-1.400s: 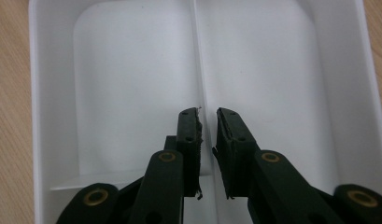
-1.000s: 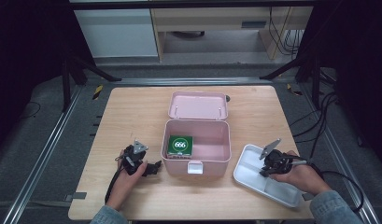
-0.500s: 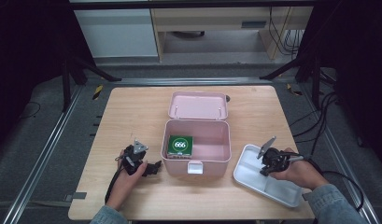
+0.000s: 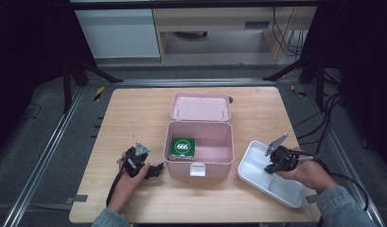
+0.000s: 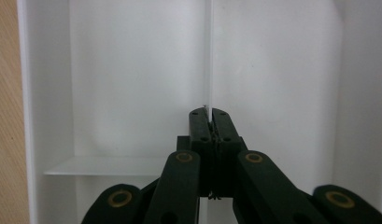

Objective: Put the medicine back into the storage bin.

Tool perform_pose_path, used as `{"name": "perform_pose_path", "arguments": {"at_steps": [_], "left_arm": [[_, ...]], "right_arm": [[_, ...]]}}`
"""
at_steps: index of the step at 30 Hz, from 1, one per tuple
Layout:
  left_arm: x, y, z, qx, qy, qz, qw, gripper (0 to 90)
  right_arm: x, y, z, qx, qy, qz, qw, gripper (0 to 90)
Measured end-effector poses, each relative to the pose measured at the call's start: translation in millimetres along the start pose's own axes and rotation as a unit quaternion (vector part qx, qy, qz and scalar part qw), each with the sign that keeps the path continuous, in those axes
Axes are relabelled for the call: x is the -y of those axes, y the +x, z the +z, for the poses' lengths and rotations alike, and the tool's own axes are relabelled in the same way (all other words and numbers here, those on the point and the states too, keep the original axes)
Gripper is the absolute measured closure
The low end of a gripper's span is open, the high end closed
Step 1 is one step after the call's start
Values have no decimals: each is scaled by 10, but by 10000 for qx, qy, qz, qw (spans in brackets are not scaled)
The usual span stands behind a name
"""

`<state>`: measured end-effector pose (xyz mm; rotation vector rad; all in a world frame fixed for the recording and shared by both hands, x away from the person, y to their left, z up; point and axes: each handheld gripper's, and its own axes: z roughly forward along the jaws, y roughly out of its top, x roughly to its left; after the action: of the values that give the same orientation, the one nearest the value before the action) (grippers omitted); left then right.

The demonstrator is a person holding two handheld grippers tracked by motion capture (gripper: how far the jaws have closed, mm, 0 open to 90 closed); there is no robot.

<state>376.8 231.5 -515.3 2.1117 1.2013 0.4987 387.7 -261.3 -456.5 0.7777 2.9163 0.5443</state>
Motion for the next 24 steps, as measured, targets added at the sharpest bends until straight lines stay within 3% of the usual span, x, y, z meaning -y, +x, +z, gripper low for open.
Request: {"name": "perform_pose_path", "arguments": {"at_steps": [12, 24], "left_arm": [[0, -1, 0, -1, -1, 0, 10000, 0], [0, 0, 0, -1, 0, 2, 10000, 0]], "right_arm": [[-137, -94, -494, 297, -538, -41, 9981, 897], [-369, -120, -919, 504, -785, -187, 9955, 897]]}}
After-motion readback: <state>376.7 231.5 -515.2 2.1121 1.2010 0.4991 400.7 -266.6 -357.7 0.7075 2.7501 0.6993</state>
